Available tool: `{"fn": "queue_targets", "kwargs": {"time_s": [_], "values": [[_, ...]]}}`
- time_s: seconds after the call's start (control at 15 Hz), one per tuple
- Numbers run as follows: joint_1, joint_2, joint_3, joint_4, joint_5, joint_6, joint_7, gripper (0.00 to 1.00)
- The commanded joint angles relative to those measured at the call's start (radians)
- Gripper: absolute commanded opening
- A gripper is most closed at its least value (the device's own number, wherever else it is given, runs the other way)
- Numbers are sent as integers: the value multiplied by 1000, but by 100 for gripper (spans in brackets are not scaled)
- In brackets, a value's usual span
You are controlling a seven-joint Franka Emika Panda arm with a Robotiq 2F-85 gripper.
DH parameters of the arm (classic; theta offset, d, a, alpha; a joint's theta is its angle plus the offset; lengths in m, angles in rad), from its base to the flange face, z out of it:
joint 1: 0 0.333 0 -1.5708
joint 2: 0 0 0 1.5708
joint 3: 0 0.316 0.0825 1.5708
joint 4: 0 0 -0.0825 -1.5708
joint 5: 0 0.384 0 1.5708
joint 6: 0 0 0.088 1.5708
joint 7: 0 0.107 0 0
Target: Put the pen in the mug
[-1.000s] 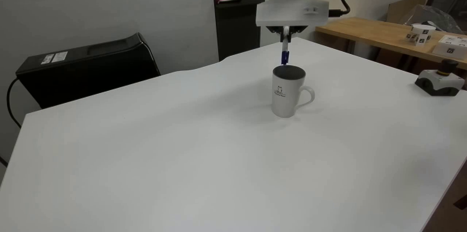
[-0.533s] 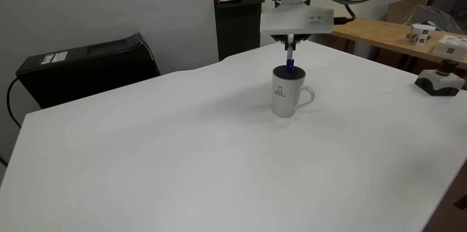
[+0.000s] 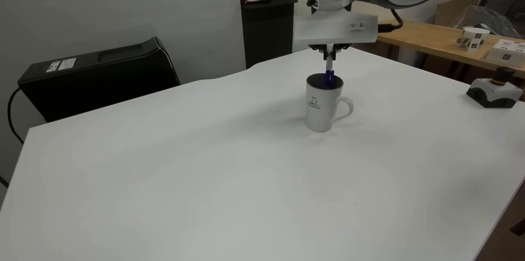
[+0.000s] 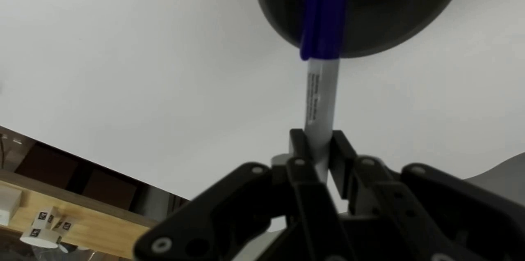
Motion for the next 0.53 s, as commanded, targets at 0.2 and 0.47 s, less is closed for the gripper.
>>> {"fn": "queue_targets", "kwargs": {"time_s": [0.2, 0.47], "values": [[12, -35, 39, -39, -60, -62, 88, 5], [13, -33, 63, -46, -90, -90, 118, 5]]}}
